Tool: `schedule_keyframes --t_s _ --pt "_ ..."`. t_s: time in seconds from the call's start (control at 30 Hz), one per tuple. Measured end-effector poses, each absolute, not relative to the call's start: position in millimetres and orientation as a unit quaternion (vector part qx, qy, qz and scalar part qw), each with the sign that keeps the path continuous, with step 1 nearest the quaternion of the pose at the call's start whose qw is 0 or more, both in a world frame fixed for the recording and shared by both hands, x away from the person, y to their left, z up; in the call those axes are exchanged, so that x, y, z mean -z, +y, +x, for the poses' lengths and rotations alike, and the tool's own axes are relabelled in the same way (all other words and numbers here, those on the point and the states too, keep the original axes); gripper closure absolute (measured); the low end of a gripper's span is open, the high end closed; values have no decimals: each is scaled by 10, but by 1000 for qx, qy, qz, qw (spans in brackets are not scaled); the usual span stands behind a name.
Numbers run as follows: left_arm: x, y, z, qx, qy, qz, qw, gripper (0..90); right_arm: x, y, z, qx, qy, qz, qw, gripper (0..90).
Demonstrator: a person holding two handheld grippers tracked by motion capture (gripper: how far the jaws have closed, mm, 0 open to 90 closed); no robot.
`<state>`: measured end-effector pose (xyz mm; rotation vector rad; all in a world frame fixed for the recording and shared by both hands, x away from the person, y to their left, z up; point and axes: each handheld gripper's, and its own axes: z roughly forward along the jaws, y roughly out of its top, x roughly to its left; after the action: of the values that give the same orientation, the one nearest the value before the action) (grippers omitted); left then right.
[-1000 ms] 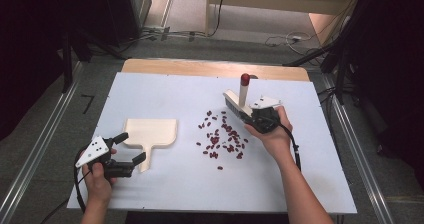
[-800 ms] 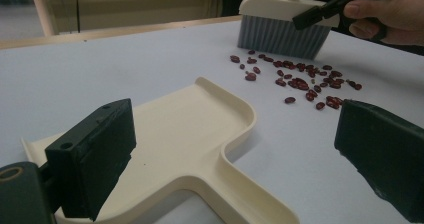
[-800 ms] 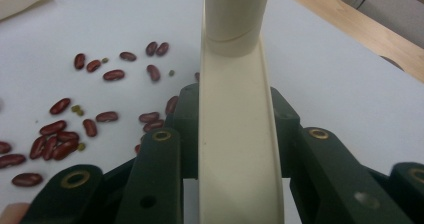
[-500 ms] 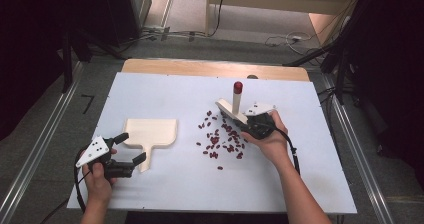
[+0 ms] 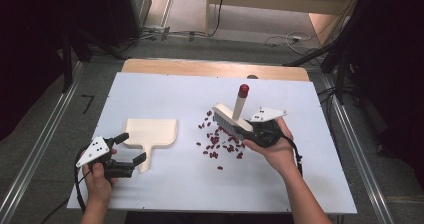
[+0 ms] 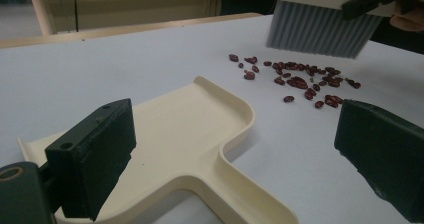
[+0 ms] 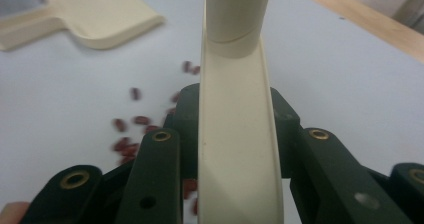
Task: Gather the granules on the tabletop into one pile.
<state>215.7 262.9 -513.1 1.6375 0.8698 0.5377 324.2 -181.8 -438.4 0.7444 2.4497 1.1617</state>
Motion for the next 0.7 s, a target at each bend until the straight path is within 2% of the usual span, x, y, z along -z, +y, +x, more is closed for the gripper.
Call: schedule_keyframes --t_s 0.23,0.4,0.6,0.7 --pt "5131 2625 2154 -230 371 698 568 31 4409 -1523 2837 -416 876 224 98 654" --pt "5131 2626 2155 -229 370 698 569 31 4529 -1349 2678 -416 884 207 47 654" --pt "5131 2627 2157 -229 370 698 569 31 4685 -1328 2769 -411 888 204 36 654" --pt "5131 2625 2158 -229 370 699 567 31 4706 -1391 2886 -411 885 212 46 654"
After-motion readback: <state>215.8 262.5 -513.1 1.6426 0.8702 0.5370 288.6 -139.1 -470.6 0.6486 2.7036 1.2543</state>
